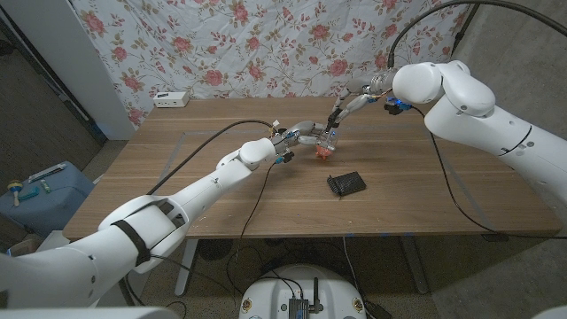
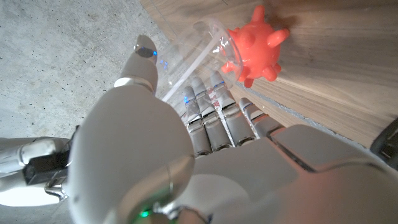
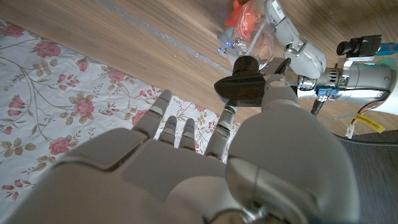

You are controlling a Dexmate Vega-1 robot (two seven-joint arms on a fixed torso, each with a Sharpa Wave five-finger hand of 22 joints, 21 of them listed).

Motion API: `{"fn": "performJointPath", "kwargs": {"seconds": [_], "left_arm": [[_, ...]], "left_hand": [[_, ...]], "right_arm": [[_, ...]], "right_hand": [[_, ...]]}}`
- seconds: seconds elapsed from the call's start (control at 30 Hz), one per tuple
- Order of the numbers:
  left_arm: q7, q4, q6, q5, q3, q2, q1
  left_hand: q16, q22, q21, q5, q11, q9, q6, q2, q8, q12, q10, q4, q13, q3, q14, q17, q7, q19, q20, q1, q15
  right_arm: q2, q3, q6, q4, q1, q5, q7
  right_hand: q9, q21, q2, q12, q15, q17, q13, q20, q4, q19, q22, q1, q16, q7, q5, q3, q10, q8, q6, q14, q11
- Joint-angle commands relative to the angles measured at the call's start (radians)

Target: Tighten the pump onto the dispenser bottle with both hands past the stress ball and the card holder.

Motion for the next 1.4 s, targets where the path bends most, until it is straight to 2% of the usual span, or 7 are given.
{"fn": "performJointPath", "kwargs": {"seconds": [0.03, 0.1, 0.13, 0.23, 0.7, 0.93, 1.4], "left_arm": [[-0.003, 0.027, -0.013, -0.003, 0.001, -0.01, -0.01], [-0.004, 0.029, -0.014, -0.003, 0.001, -0.011, -0.011], [-0.004, 0.03, -0.015, -0.003, 0.002, -0.012, -0.011], [-0.003, 0.033, -0.016, -0.004, 0.001, -0.014, -0.01], [0.0, 0.031, -0.011, -0.005, 0.002, -0.014, -0.008], [0.0, 0.037, -0.014, -0.005, 0.003, -0.018, -0.01], [0.002, 0.032, -0.011, -0.006, 0.003, -0.018, -0.008]], "left_hand": [[0.002, 0.004, 0.0, 0.006, -0.011, 0.003, 0.082, 0.079, 0.002, 0.005, 0.021, 0.084, 0.002, 0.092, -0.002, 0.001, -0.006, 0.009, -0.084, -0.061, -0.053], [0.003, 0.003, 0.0, 0.006, -0.012, 0.003, 0.082, 0.079, 0.002, 0.005, 0.021, 0.084, 0.003, 0.092, -0.001, 0.001, -0.008, 0.009, -0.084, -0.059, -0.052], [0.003, 0.003, 0.0, 0.006, -0.014, 0.003, 0.082, 0.079, 0.002, 0.005, 0.022, 0.084, 0.003, 0.093, -0.001, 0.001, -0.008, 0.009, -0.084, -0.059, -0.052], [0.003, 0.003, 0.0, 0.005, -0.014, 0.003, 0.082, 0.079, 0.002, 0.004, 0.021, 0.083, 0.002, 0.092, -0.001, 0.001, -0.007, 0.009, -0.084, -0.059, -0.051], [0.003, 0.003, 0.0, 0.006, -0.013, 0.003, 0.085, 0.08, 0.004, 0.004, 0.022, 0.084, 0.003, 0.093, 0.0, 0.001, -0.006, 0.009, -0.082, -0.06, -0.051], [0.003, 0.003, 0.0, 0.006, -0.013, 0.003, 0.083, 0.081, 0.003, 0.005, 0.022, 0.084, 0.003, 0.093, 0.001, 0.001, -0.007, 0.009, -0.082, -0.06, -0.051], [0.003, 0.003, -0.001, 0.006, -0.01, 0.003, 0.083, 0.081, 0.003, 0.004, 0.021, 0.085, 0.003, 0.093, 0.001, 0.001, -0.007, 0.009, -0.081, -0.061, -0.049]], "right_arm": [[0.019, -0.047, -0.061, 0.001, 0.023, -0.057, 0.006], [0.021, -0.051, -0.072, -0.002, 0.023, -0.066, 0.006], [0.022, -0.053, -0.077, -0.004, 0.023, -0.071, 0.005], [0.024, -0.061, -0.09, -0.009, 0.023, -0.091, 0.005], [0.049, -0.091, -0.141, -0.013, 0.023, -0.155, 0.009], [0.064, -0.107, -0.159, -0.012, 0.019, -0.195, 0.003], [0.111, -0.138, -0.212, -0.003, 0.004, -0.292, -0.003]], "right_hand": [[0.0, 0.003, 0.003, 0.012, 0.004, 0.006, 0.001, 0.006, 0.01, 0.015, 0.0, -0.023, 0.006, 0.028, -0.003, -0.004, 0.022, -0.001, 0.015, 0.013, 0.003], [-0.001, 0.004, 0.004, 0.013, 0.001, 0.006, 0.001, 0.01, 0.015, 0.021, 0.0, -0.037, 0.01, 0.033, -0.004, -0.008, 0.032, 0.002, 0.033, 0.025, 0.005], [0.0, 0.002, 0.005, 0.013, 0.001, 0.004, 0.0, 0.011, 0.017, 0.024, 0.001, -0.05, 0.009, -0.01, -0.004, -0.012, 0.04, 0.004, 0.053, 0.031, 0.009], [-0.002, 0.003, 0.004, 0.017, 0.0, 0.002, 0.0, 0.013, 0.015, 0.034, 0.001, -0.059, 0.011, 0.045, -0.004, -0.015, 0.061, 0.0, 0.061, 0.044, 0.008], [-0.003, 0.005, 0.014, 0.036, -0.018, -0.003, -0.002, 0.019, 0.021, 0.075, 0.001, -0.11, 0.024, 0.05, -0.008, -0.028, 0.159, 0.017, 0.175, 0.118, 0.022], [-0.005, 0.007, 0.015, 0.043, -0.029, -0.004, -0.002, 0.02, 0.019, 0.098, 0.001, -0.124, 0.029, 0.099, -0.006, -0.03, 0.203, 0.026, 0.231, 0.156, 0.025], [-0.007, 0.003, 0.02, 0.055, -0.048, -0.007, -0.004, 0.021, 0.014, 0.115, 0.001, -0.139, 0.04, 0.107, -0.004, -0.029, 0.284, 0.053, 0.354, 0.229, 0.018]]}}
